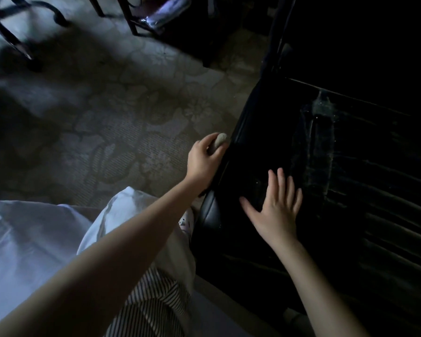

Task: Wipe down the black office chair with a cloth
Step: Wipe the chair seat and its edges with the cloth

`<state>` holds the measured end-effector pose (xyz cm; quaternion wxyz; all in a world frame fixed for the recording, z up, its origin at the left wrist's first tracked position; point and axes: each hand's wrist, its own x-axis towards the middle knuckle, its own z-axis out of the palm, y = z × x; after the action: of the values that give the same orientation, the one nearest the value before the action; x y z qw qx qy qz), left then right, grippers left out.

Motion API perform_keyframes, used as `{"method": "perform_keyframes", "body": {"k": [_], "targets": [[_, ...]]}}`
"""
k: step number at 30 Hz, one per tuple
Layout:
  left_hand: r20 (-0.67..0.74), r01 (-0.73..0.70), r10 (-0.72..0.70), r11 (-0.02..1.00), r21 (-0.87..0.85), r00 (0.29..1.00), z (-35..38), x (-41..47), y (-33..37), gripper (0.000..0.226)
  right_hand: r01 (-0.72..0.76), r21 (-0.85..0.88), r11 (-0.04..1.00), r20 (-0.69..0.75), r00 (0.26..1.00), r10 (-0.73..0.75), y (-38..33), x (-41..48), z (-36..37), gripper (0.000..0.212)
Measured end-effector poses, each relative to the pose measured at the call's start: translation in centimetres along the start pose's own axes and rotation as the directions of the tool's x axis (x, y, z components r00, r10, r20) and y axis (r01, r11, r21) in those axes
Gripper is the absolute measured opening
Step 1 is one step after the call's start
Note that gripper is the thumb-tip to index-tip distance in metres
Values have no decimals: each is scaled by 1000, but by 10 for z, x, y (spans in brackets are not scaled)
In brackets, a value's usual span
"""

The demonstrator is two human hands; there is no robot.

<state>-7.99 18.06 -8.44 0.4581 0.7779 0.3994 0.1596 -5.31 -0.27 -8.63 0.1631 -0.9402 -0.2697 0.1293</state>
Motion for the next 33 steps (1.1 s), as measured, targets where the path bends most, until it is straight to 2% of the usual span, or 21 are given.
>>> {"method": "perform_keyframes", "body": {"k": [3,5,9,14,21,24,26,28,30,33], "targets": [[76,-144,134,977,159,988,11,16,14,33,-22,-88,996,-9,1000,21,6,-2,7,100],[146,-159,125,954,254,981,17,20,17,37,-26,-132,991,27,999,29,7,1,10,105],[182,-174,126,946,272,975,17,9,16,36,-35,-146,989,75,996,46,7,5,10,101],[253,-281,201,899,335,946,-2,-14,8,24,-58,-152,987,85,994,71,4,5,9,98],[301,-300,177,848,437,937,-26,-65,-1,24,-56,-142,988,105,992,71,5,6,9,97],[359,-265,89,838,478,929,-35,-71,-4,18,-56,-136,989,92,993,69,4,5,8,101],[387,-239,26,824,514,922,-41,-69,-1,24,-53,-127,991,104,992,66,5,5,6,98],[374,-166,-15,879,447,927,-46,-62,4,28,-48,-112,993,120,991,62,5,5,4,95],[326,-110,6,947,301,945,-47,-52,10,25,-43,-94,995,122,991,54,4,6,3,97],[231,-194,142,956,221,963,-31,-28,20,30,-32,-42,999,128,991,37,7,6,1,113]]}}
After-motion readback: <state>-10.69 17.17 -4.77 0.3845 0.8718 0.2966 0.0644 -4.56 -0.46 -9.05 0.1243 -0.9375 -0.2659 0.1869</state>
